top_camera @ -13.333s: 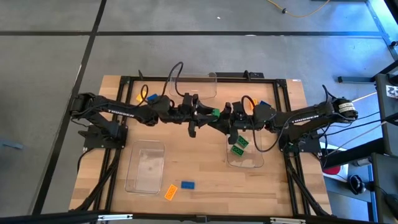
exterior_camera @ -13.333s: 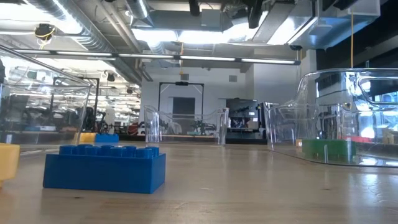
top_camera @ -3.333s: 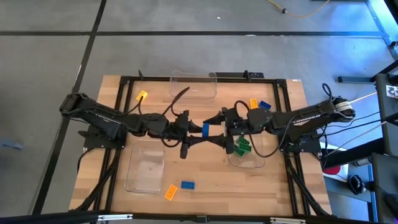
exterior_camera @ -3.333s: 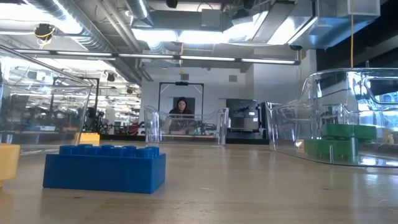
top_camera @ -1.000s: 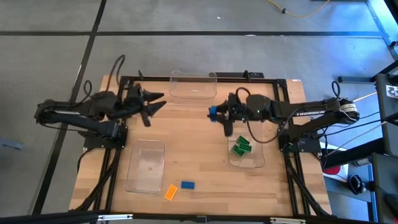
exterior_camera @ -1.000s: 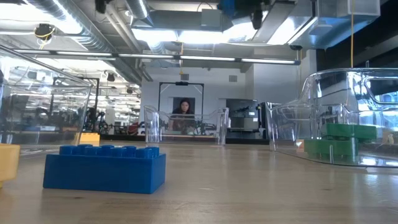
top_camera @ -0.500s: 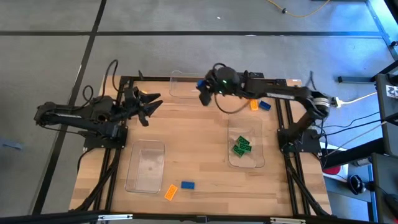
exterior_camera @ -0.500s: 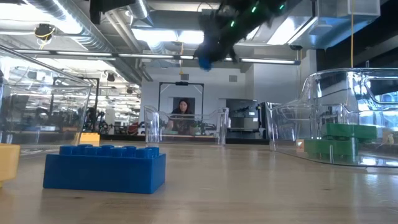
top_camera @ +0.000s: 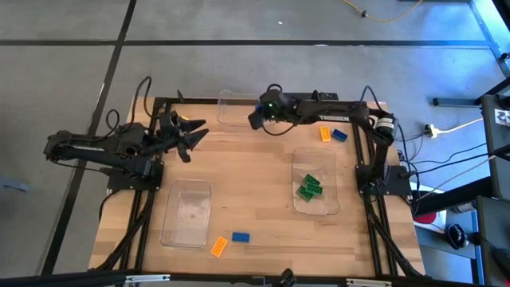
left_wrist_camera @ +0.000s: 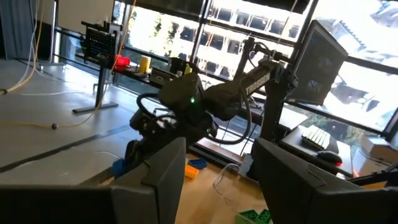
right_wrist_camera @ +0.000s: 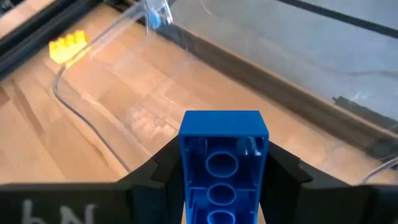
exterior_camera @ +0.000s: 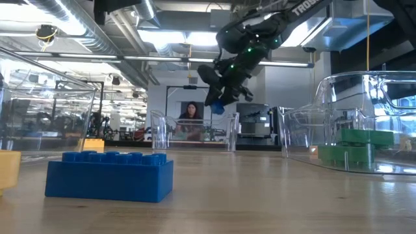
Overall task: Sort & place blocks by color
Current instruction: Put the top left blue block into the top center transparent bin
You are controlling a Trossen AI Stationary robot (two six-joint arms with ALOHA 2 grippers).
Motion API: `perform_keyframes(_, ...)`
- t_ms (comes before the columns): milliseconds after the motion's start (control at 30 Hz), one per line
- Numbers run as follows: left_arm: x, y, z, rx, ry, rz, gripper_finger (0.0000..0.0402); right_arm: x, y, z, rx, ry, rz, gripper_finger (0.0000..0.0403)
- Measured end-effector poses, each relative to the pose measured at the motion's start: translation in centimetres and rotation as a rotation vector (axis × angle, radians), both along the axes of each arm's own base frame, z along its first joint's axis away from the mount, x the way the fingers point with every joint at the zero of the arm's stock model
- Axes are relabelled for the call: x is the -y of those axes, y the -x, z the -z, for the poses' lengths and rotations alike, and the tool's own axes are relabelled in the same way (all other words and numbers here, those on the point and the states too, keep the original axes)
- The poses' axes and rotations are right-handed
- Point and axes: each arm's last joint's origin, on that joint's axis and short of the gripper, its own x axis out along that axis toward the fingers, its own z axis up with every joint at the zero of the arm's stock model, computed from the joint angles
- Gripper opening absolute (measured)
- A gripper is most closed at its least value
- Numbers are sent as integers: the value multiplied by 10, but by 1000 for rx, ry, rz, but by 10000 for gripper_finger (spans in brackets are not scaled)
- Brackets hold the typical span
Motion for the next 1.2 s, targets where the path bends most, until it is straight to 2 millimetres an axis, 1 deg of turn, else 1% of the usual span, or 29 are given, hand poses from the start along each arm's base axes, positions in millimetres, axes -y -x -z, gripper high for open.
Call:
perform_keyframes(167, 1, 0, 0, -6, -17, 20, 181, 1, -2, 9, -9, -25, 18, 144)
perform_keyframes(300, 2, -1, 0, -5, -28, 78, 181, 1, -3, 13, -11, -44, 33, 158)
perform_keyframes(533, 3, -1, 0, -4, -36, 120, 181, 4, -2, 12, 7, -31, 83, 166)
perform_keyframes(967, 3, -1, -1, -1, -29, 121, 181, 5, -2, 11, 8, -28, 79, 171)
perform_keyframes(1067, 3, -1, -1, -1, -29, 121, 181, 7, -1, 11, 11, -34, 79, 189)
perform_keyframes(1200, 3, -1, -1, 0, -27, 118, 181, 12, 1, 11, 27, -76, 54, 240)
